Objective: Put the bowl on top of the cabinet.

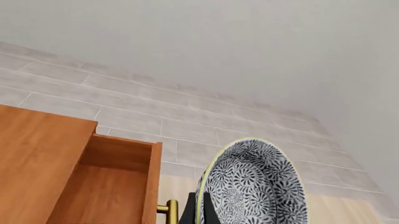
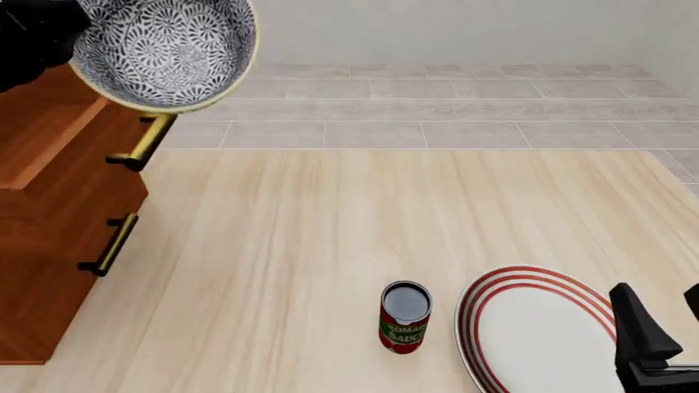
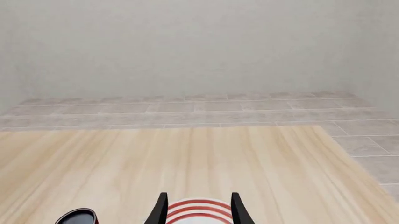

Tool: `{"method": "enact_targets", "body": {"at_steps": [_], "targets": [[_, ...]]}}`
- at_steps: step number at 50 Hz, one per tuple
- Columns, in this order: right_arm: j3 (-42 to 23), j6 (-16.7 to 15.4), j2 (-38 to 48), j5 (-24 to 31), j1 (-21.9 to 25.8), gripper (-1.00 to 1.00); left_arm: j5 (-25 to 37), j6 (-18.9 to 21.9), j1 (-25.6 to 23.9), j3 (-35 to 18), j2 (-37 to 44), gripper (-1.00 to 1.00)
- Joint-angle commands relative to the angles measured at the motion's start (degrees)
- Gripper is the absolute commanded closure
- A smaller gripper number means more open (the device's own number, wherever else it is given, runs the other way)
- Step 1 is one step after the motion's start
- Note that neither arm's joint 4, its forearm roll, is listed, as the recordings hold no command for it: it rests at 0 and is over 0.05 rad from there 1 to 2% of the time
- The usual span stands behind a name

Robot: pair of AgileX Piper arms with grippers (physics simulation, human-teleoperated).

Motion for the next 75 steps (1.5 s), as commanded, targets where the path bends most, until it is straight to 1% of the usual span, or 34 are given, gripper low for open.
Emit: {"method": "enact_targets", "body": {"at_steps": [1, 11, 13, 19, 30, 33, 41, 50, 51, 53, 54, 70, 75], "targets": [[0.08, 0.03, -0.02, -0.07, -0.04, -1.0, -0.56, -0.19, 3.12, 0.65, -1.87, 1.0], [0.15, -0.08, -0.04, -0.14, 0.0, -1.0, -1.35, -1.53, 7.04, 1.97, -3.55, 1.0], [0.13, -0.1, -0.04, -0.14, 0.03, -1.0, -1.25, -1.55, 7.23, 1.96, -3.65, 1.0], [0.11, -0.15, -0.03, -0.12, 0.06, -1.0, -1.11, -0.28, 8.91, 1.88, -4.5, 1.0], [0.11, -0.09, -0.01, -0.17, -0.08, -1.0, -2.62, -2.31, 13.04, 3.08, -5.79, 1.0], [0.16, -0.07, -0.01, -0.19, -0.09, -1.0, -2.28, -1.18, 13.57, 2.8, -6.11, 1.0], [0.21, -0.04, -0.02, -0.21, -0.07, -1.0, -3.35, -2.41, 16.46, 4.2, -6.83, 1.0], [0.21, -0.05, -0.03, -0.16, -0.04, -1.0, -3.49, -2.55, 18.05, 4.59, -7.33, 1.0], [0.2, -0.05, -0.03, -0.16, -0.03, -1.0, -3.67, -2.46, 19.06, 4.74, -7.69, 1.0], [0.19, -0.04, -0.02, -0.14, -0.07, -1.0, -3.64, -2.59, 18.91, 4.75, -7.6, 1.0], [0.2, -0.04, -0.03, -0.15, -0.07, -1.0, -3.76, -2.44, 20.11, 4.87, -7.91, 1.0], [0.16, -0.17, -0.02, -0.13, -0.06, -1.0, -4.46, -4.27, 24.29, 5.81, -9.38, 1.0], [0.13, -0.26, -0.03, -0.15, 0.0, -1.0, -4.51, -4.12, 24.65, 5.53, -9.4, 1.0]]}}
